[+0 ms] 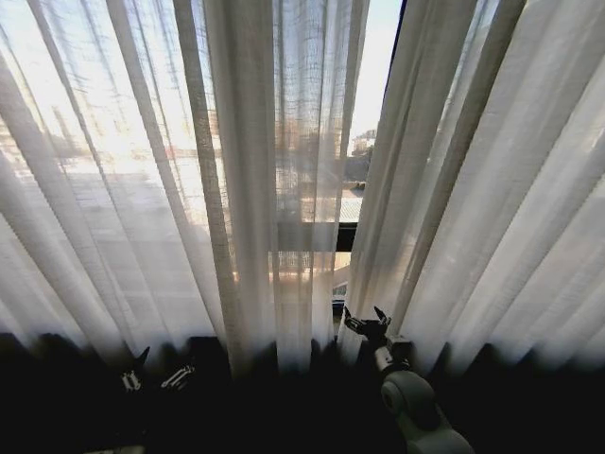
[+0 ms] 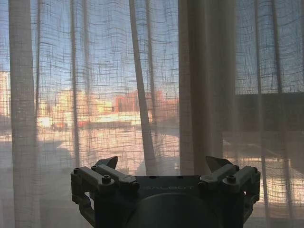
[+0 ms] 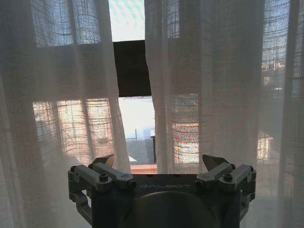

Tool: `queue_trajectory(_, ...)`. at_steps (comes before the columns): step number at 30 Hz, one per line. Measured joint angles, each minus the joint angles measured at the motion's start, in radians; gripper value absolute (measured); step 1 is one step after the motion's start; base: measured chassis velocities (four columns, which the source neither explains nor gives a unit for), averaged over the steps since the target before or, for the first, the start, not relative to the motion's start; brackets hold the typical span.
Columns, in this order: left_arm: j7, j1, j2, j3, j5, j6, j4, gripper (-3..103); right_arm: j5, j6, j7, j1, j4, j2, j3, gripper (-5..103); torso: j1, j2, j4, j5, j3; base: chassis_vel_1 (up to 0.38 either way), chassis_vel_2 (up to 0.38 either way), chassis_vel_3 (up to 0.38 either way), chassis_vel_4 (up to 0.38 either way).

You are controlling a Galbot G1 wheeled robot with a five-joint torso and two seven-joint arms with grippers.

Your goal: Open the curtains by pulling them apart, changing their state from closed to fully open.

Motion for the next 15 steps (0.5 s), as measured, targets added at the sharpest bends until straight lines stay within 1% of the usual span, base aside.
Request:
queue_trajectory(3, 0.0, 0.004, -0.021, 0.002, 0.014, 0.0, -0.006, 100, 0.004, 0.006, 0.0, 0.059, -0.074, 0.011, -0.005, 100, 0.0, 0.0, 0.0, -0.0003, 0.0, 0.0, 0.0, 0.0, 0.0)
queue_trajectory(5, 0.0, 0.005, -0.024, 0.003, 0.015, 0.0, -0.007, 100, 0.004, 0.008, 0.0, 0.071, -0.088, 0.013, -0.004, 100, 0.0, 0.0, 0.0001, -0.0004, 0.0, 0.0, 0.0, 0.0, 0.0)
queue_trajectory(8, 0.001, 0.009, -0.032, 0.005, 0.029, 0.0, -0.018, 100, 0.005, 0.029, -0.002, 0.129, -0.161, 0.023, 0.015, 100, 0.0, 0.0, 0.0002, -0.0004, 0.0, 0.0, 0.0, 0.0, 0.0)
queue_trajectory(11, 0.001, 0.01, -0.033, 0.005, 0.031, 0.001, -0.02, 100, 0.008, 0.033, -0.003, 0.137, -0.17, 0.023, 0.018, 100, 0.0, 0.0, 0.0001, -0.0003, 0.0, 0.0, 0.0, 0.0, 0.0)
queue_trajectory(12, 0.001, 0.013, -0.033, 0.003, 0.034, 0.01, -0.036, 100, 0.015, 0.04, -0.007, 0.163, -0.201, 0.018, 0.025, 100, 0.0, 0.0, 0.0, 0.0, 0.0, 0.0, 0.0, 0.0, 0.0)
queue_trajectory(15, 0.001, 0.012, -0.031, 0.003, 0.034, 0.022, -0.048, 100, 0.024, 0.042, -0.014, 0.184, -0.219, 0.013, 0.024, 100, 0.0, 0.0, -0.0001, -0.0001, 0.0, 0.0, 0.0, 0.0, 0.0)
